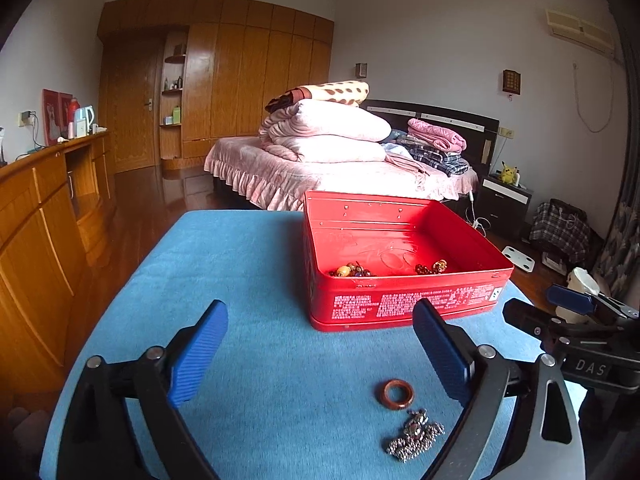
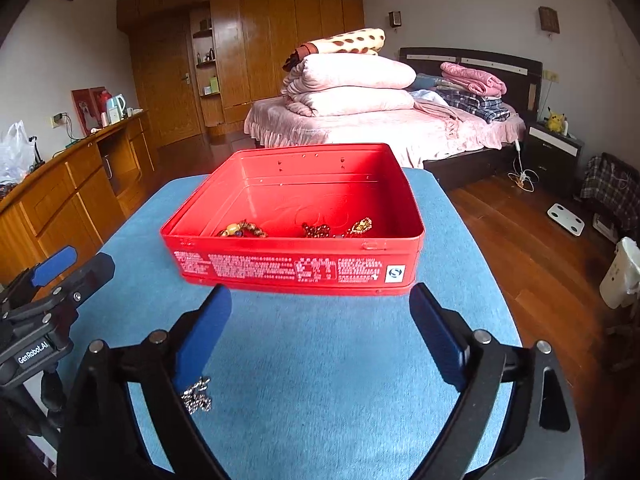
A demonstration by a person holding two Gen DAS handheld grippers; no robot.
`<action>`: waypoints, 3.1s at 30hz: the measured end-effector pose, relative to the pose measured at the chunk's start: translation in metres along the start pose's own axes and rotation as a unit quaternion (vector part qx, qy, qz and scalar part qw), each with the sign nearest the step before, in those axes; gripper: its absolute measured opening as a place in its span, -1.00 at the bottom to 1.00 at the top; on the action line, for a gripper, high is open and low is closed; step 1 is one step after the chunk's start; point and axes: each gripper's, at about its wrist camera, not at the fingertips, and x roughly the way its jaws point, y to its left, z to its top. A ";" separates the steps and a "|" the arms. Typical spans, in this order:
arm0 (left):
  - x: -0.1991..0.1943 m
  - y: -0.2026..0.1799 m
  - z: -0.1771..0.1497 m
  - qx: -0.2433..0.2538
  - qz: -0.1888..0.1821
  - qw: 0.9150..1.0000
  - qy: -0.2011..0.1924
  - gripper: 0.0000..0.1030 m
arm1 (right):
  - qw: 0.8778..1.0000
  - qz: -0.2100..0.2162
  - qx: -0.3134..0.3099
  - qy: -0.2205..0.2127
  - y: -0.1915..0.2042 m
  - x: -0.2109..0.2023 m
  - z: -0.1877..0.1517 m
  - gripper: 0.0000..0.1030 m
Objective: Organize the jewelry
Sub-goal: 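Move both tools back toward the brown ring and silver chain, then close the right tool on the silver chain and lift it, then grasp the brown ring with the left tool while the right tool holds the chain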
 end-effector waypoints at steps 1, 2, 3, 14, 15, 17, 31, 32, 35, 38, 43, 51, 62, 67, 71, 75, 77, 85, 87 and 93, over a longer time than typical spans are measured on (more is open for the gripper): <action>-0.004 0.000 -0.003 -0.001 -0.001 1.000 -0.002 0.83 | 1.000 0.001 -0.004 -0.001 0.002 -0.003 -0.003 0.75; -0.008 -0.001 -0.006 0.000 -0.001 1.000 -0.005 0.84 | 1.000 0.001 -0.009 -0.002 0.004 -0.006 -0.007 0.78; -0.012 -0.001 -0.008 0.001 0.001 1.000 -0.009 0.85 | 1.000 -0.001 -0.014 -0.003 0.006 -0.010 -0.010 0.81; -0.039 0.006 -0.040 0.004 0.014 1.000 -0.007 0.88 | 1.000 0.016 -0.021 -0.010 0.015 -0.037 -0.051 0.89; -0.041 0.008 -0.043 0.004 0.015 1.000 -0.006 0.88 | 1.000 0.021 -0.023 -0.007 0.017 -0.037 -0.053 0.89; -0.045 0.012 -0.047 0.002 0.017 1.000 -0.003 0.88 | 0.999 0.030 -0.031 0.003 0.024 -0.037 -0.058 0.89; -0.055 0.061 -0.062 -0.022 0.074 0.997 0.014 0.88 | 0.995 0.070 -0.046 0.051 0.076 -0.020 -0.075 0.89; -0.056 0.065 -0.062 -0.025 0.076 0.997 0.014 0.88 | 0.995 0.074 -0.048 0.052 0.080 -0.019 -0.076 0.89; -0.060 0.075 -0.064 -0.035 0.080 0.996 0.015 0.88 | 0.994 0.077 -0.047 0.057 0.090 -0.014 -0.077 0.89; -0.064 0.081 -0.065 -0.041 0.080 0.996 0.014 0.88 | 0.995 0.071 -0.039 0.062 0.093 -0.008 -0.075 0.89; -0.064 0.082 -0.066 -0.034 0.081 0.996 0.020 0.88 | 0.995 0.055 -0.026 0.081 0.091 0.001 -0.074 0.82; -0.060 0.081 -0.068 -0.024 0.088 0.995 0.032 0.88 | 0.993 0.034 -0.037 0.107 0.098 0.013 -0.075 0.39; -0.052 0.068 -0.070 -0.022 0.083 0.996 0.041 0.88 | 0.993 0.040 -0.053 0.098 0.089 0.011 -0.074 -0.47; -0.044 0.046 -0.069 -0.013 0.064 0.997 0.043 0.88 | 0.994 0.044 -0.028 0.092 0.063 0.002 -0.074 -0.66; -0.032 0.018 -0.069 0.001 0.038 0.998 0.050 0.88 | 0.996 0.031 -0.004 0.086 0.035 -0.005 -0.073 -0.66; -0.019 -0.010 -0.065 0.014 0.015 0.998 0.056 0.88 | 0.997 0.014 0.019 0.077 0.006 -0.013 -0.072 -0.66; -0.011 -0.022 -0.062 0.009 -0.006 0.998 0.068 0.87 | 0.997 0.005 0.031 0.076 -0.008 -0.015 -0.073 -0.66; 0.032 -0.049 -0.059 -0.014 -0.054 0.989 0.140 0.87 | 0.996 -0.009 0.061 0.068 -0.046 -0.022 -0.080 -0.66; 0.040 -0.048 -0.060 -0.027 -0.058 0.985 0.158 0.82 | 0.995 -0.006 0.065 0.069 -0.051 -0.023 -0.082 -0.66; 0.050 -0.052 -0.060 -0.021 -0.040 0.983 0.178 0.66 | 0.995 0.002 0.074 0.069 -0.053 -0.023 -0.082 -0.66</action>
